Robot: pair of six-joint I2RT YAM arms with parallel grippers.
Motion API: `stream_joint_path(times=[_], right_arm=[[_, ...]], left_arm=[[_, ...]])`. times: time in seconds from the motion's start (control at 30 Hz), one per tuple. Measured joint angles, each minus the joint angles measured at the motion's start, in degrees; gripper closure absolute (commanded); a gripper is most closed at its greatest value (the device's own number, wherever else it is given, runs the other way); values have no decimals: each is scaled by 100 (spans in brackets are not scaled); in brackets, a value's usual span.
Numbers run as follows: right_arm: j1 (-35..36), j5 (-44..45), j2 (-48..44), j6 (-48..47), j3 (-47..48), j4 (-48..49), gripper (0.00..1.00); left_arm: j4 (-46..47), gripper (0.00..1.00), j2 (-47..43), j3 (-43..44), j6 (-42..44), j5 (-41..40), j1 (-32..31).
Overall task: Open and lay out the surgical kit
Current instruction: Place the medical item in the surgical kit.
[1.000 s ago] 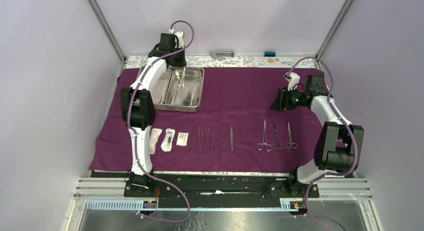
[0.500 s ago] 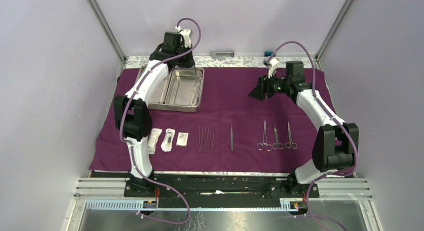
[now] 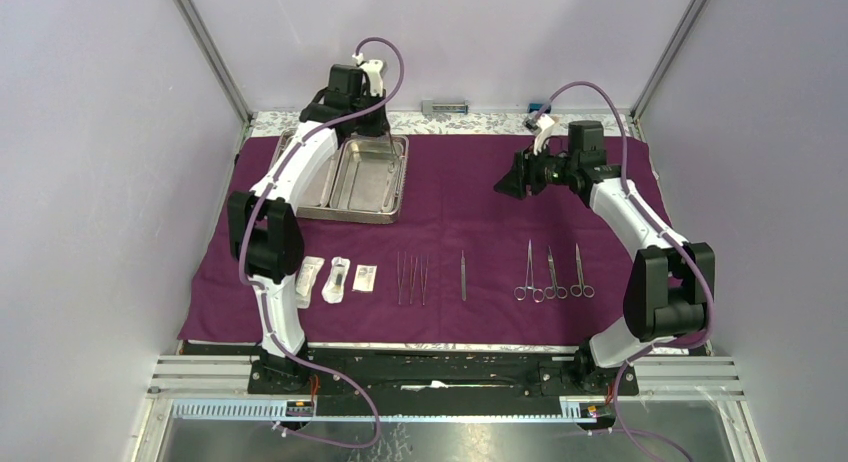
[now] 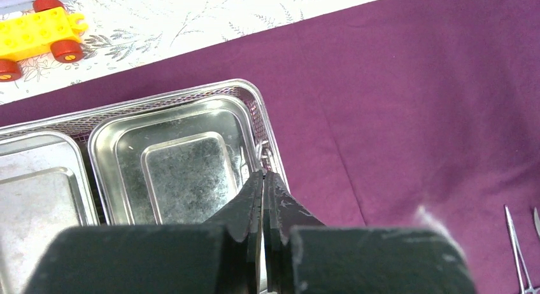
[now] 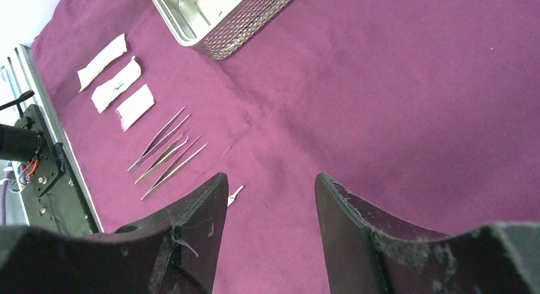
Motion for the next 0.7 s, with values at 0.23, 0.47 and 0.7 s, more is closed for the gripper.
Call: stream_joint_path(times=[0.23, 0.47, 0.7], right_arm=[[144, 2, 223, -22, 11, -7, 41], [245, 4, 326, -44, 142, -22, 41], [278, 7, 367, -48, 186, -22, 40]], left_arm=[[28, 100, -33, -125, 175, -186, -2], [24, 100, -214, -125, 372, -304, -2], [-133, 100, -289, -26, 474, -299, -2]])
